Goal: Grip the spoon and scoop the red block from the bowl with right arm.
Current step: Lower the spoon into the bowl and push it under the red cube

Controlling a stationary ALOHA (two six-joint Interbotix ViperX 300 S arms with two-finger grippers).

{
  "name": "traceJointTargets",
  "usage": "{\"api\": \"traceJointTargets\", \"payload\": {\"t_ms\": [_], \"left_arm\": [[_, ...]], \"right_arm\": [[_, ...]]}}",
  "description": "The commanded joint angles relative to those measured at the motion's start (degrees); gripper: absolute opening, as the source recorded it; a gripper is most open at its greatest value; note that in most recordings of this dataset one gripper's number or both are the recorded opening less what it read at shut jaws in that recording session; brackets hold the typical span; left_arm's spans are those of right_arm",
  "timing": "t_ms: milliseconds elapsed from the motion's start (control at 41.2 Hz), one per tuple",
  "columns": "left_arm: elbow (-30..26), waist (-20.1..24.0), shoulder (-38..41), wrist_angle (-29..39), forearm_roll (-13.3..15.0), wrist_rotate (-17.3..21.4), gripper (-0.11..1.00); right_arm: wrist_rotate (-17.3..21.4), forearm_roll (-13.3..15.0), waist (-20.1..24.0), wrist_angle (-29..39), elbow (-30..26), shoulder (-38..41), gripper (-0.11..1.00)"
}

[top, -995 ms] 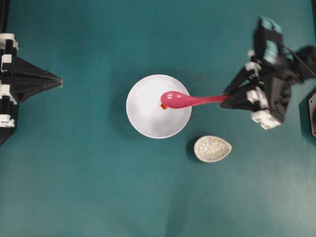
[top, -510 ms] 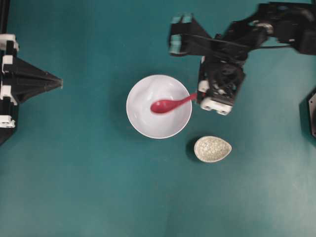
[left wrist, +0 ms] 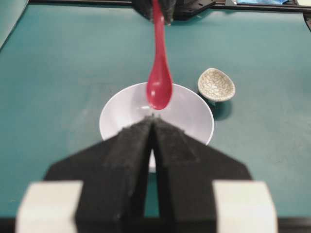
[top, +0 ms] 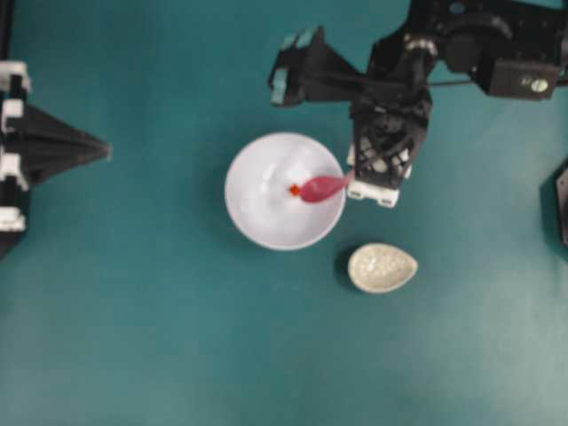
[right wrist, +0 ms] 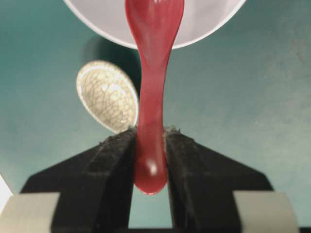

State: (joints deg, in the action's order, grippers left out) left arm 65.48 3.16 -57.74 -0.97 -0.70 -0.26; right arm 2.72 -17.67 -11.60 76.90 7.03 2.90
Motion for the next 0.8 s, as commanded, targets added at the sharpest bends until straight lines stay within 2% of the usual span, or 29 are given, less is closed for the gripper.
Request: {"api": "traceJointTargets", "payload": {"t_ms": [0, 777], "left_arm": [[-1.5, 0.1, 0.2, -0.3, -0.1, 0.1, 0.0], [-1.5, 0.1, 0.0, -0.2, -0.1, 0.1, 0.0]], "right_arm": [[0.1, 0.1, -0.1, 0.3, -1.6, -0.4, 0.24], [-0.6, 2.5, 0.5, -1.8, -1.3, 5.4, 0.24]]}}
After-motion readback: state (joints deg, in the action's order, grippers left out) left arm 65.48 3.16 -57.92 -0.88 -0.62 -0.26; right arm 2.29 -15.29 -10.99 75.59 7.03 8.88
